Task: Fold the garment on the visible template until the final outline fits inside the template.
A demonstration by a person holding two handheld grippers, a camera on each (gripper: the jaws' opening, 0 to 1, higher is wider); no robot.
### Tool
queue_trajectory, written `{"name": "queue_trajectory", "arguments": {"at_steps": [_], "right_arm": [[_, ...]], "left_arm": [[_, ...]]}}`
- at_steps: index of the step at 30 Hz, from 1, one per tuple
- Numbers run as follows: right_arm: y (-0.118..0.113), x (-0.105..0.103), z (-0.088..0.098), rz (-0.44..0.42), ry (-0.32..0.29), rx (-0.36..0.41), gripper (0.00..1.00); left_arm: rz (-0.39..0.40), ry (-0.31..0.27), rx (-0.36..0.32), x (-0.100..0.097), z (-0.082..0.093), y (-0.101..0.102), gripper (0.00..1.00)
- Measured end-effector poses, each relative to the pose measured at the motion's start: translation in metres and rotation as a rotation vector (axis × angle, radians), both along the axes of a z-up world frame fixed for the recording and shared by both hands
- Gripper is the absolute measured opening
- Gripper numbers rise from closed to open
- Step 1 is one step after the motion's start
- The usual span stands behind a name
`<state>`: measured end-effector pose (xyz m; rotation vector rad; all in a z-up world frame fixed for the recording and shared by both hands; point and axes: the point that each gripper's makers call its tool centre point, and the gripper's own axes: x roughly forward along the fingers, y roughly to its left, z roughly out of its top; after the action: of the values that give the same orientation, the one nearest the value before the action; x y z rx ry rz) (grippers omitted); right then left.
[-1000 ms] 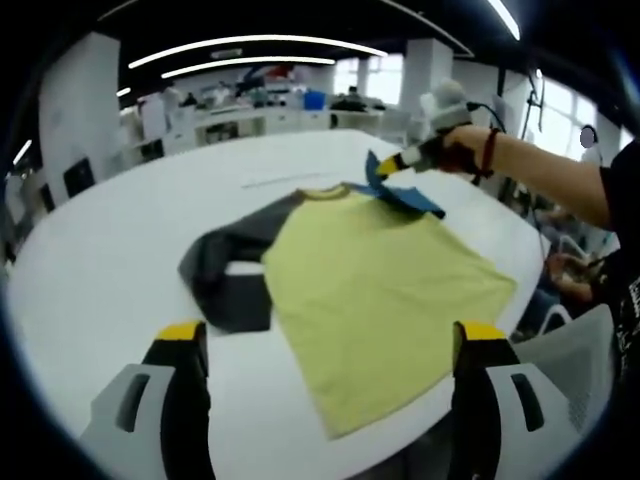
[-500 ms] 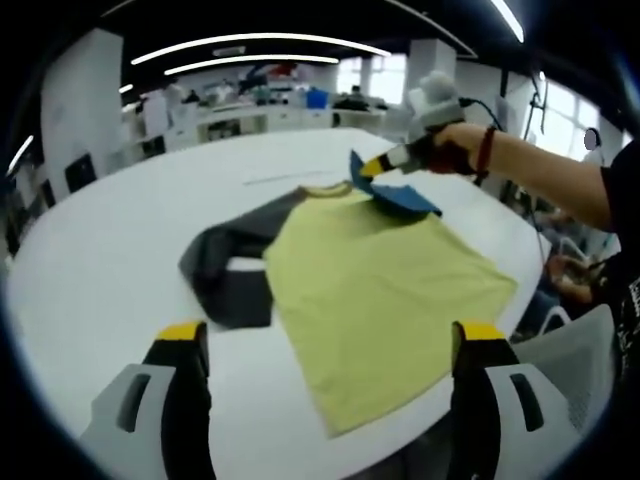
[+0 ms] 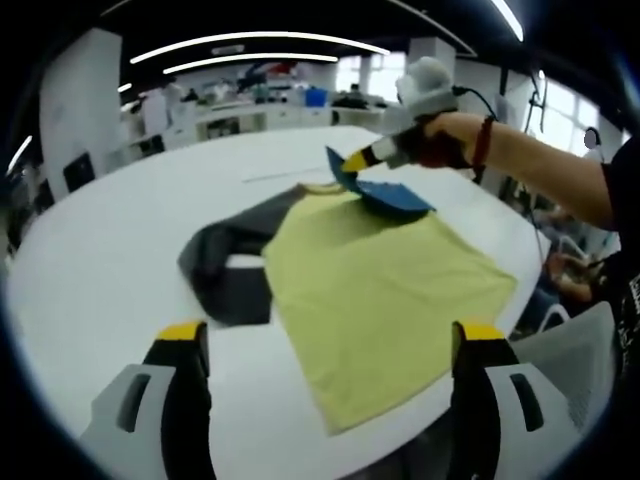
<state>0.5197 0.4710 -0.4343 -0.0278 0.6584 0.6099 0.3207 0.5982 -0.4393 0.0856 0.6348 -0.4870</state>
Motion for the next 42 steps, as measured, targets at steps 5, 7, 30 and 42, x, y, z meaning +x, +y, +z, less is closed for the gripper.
{"name": "queue_trajectory", "arguments": {"at_steps": [5, 7, 30, 42], "right_arm": [[0.01, -0.006, 0.0, 0.027, -0.002, -0.006, 0.0], [0.015, -0.009, 0.0, 0.042, -0.001, -0.004, 0.0], [0.057, -0.036, -0.007, 0.157, 0.015, -0.002, 0.0], [0.074, -0.052, -0.029, 0.155, 0.102, 0.069, 0.0]], "left_arm": [[0.002, 0.0, 0.002, 0.0, 0.0, 0.001, 0.97], [0.003, 0.003, 0.006, 0.0, -0.001, 0.002, 0.97], [0.001, 0.015, 0.006, -0.003, -0.006, 0.001, 0.96], [0.001, 0.016, 0.004, -0.005, -0.007, 0.002, 0.96]]}}
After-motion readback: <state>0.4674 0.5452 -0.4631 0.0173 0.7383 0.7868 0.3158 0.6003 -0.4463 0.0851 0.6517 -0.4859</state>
